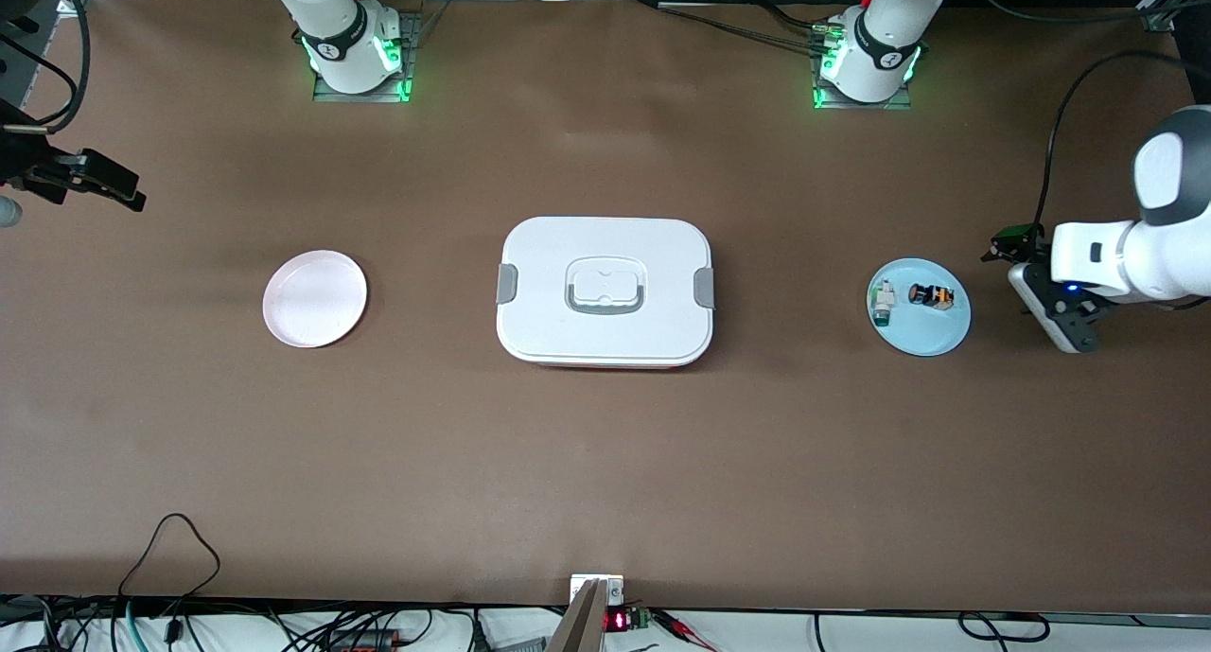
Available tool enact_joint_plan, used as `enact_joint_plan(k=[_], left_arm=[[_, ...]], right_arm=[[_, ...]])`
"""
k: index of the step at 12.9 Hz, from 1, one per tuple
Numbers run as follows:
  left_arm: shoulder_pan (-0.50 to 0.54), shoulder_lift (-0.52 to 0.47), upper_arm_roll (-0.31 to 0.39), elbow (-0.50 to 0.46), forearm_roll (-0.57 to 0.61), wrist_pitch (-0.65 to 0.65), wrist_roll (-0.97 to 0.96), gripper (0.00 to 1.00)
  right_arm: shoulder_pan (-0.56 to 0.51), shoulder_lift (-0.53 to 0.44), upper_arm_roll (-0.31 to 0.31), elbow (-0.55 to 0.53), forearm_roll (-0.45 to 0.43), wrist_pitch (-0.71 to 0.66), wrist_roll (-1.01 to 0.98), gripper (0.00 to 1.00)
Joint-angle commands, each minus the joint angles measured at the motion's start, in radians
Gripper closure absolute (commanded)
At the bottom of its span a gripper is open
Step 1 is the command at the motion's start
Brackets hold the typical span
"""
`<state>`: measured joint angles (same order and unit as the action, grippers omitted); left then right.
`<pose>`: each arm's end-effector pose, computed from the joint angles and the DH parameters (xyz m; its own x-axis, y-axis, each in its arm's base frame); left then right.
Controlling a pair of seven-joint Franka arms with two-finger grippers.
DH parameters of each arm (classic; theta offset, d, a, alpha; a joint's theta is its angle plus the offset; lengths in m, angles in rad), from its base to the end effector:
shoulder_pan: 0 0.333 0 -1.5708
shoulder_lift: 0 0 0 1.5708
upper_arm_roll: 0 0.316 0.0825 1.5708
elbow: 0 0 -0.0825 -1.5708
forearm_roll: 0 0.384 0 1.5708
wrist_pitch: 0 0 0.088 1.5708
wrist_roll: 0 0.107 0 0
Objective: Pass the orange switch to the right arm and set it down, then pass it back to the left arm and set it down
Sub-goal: 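Open the left gripper and raise it away from the blue plate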
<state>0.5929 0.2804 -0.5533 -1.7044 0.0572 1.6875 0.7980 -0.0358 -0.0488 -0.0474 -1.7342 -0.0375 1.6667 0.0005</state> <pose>0.5988 0.0541 0.4293 0.7016 -0.7042 -0.1089 -0.6678 -0.7031 0.2442 0.5417 -0.0494 0.5821 0.9966 -0.0799 -0.0188 -0.0792 -0.9962 0.0349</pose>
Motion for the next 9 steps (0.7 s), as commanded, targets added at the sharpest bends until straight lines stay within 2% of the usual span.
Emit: enact_joint_plan(k=[1, 5, 8, 9], left_arm=[[0.001, 0.005, -0.037, 0.136, -0.007, -0.138, -0.249, 0.0], [-0.001, 0.005, -0.094, 0.294, -0.005, -0.271, -0.587, 0.0], [-0.001, 0.002, -0.099, 0.353, -0.013, -0.316, -0.671, 0.0], [-0.03, -0.042, -0.085, 0.354, -0.013, -0.318, -0.684, 0.0]], right_arm=[[0.002, -0.011, 0.001, 0.009, -0.002, -0.01, -0.019, 0.0], [0.002, -0.014, 0.003, 0.01, -0.001, -0.012, -0.017, 0.0], [0.002, -0.01, 0.001, 0.038, 0.001, -0.042, -0.02, 0.0], [0.002, -0.011, 0.001, 0.038, -0.001, -0.044, -0.02, 0.0]])
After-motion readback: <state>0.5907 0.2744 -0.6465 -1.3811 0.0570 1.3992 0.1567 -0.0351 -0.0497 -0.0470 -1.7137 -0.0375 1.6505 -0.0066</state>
